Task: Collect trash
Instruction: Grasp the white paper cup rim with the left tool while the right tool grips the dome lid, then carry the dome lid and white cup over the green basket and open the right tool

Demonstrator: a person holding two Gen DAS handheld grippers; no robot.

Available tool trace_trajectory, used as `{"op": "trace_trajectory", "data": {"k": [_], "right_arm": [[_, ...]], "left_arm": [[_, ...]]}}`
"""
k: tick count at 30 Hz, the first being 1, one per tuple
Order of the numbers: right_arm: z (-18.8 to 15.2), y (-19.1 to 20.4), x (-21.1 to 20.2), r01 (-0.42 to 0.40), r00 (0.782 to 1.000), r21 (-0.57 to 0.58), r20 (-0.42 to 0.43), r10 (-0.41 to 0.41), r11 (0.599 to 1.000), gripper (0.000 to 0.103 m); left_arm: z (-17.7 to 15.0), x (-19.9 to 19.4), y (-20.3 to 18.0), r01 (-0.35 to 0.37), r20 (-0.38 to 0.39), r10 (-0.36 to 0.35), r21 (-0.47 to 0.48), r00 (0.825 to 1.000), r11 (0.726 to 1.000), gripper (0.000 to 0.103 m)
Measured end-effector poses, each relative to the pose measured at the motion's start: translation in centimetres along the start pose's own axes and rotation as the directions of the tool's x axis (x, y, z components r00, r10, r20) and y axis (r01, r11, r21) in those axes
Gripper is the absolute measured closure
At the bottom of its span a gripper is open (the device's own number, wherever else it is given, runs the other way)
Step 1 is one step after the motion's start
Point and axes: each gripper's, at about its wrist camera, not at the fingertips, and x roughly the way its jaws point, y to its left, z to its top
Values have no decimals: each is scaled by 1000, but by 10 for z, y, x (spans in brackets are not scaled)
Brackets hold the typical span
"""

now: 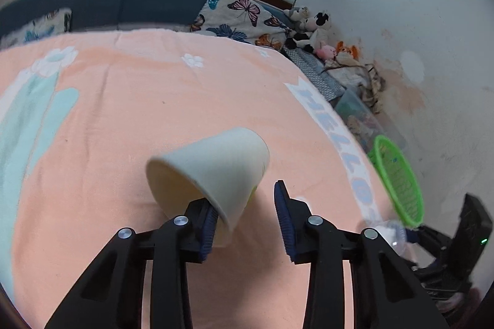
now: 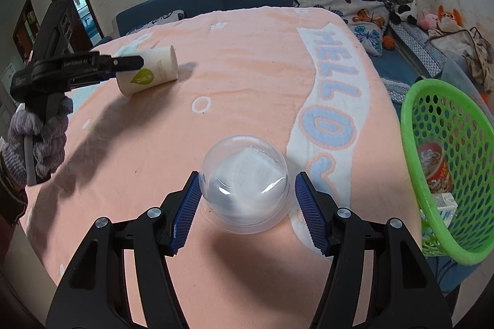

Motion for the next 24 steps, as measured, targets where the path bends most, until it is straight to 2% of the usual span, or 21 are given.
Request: {"op": "trace_trajectory", "data": {"k": [5, 7, 11, 16, 24], "right_arm": [[-3, -1, -6, 2, 1000, 7, 8, -2, 1000, 40], [-5, -2, -9, 4, 1000, 13, 14, -4, 1000, 40], [-9, -8, -18, 12, 1000, 27, 25, -13, 1000, 40], [-12, -17, -30, 32, 999, 44, 40, -33, 999, 40], [-18, -36, -50, 68, 995, 69, 66, -73, 995, 40]], "left_arm": [[-4, 1, -13, -33, 19, 33, 29, 999, 999, 78], [-4, 3, -15, -58, 28, 58, 26, 998, 998, 90], [-4, 3, -18, -79, 25, 79, -6, 997, 997, 100], [-9, -10, -31, -68, 55, 67, 9, 996, 998, 100], [-10, -30, -70, 0, 85, -4, 45, 996, 999, 100]]}}
